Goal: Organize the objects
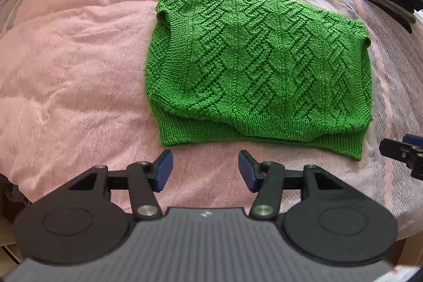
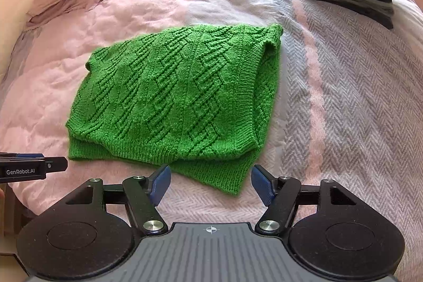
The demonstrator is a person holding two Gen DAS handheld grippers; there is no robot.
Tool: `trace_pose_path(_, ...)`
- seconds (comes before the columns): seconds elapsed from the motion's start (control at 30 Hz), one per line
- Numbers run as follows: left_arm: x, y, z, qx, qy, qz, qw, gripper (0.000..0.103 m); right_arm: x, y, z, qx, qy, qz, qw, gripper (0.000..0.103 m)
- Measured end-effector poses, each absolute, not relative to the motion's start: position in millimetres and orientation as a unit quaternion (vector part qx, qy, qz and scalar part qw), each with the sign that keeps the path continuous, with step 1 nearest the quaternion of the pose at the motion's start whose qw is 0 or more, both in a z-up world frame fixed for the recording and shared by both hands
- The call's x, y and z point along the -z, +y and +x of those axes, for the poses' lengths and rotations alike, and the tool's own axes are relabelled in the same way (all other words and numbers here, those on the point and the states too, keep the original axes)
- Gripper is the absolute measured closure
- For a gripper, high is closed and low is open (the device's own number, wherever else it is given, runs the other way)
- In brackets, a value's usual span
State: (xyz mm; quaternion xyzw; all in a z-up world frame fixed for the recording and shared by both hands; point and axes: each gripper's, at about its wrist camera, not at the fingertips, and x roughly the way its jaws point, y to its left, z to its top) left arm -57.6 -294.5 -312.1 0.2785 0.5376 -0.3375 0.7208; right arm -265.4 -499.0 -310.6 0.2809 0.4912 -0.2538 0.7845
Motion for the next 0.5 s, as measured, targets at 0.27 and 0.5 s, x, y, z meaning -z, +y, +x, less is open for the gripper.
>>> trace_pose_path(0.27, 319, -287, -41, 0.352, 0.535, 0.265, 0.721, 0.05, 320, -499, -260, 0.273, 0.495, 0.287, 0.774, 0.038)
trace_pose_path(0.5, 339, -276, 7, 0.38, 0.527, 0.19, 0.736, 0.043, 338, -511, -271, 0.305, 0.487, 0.307, 0.759, 0.038)
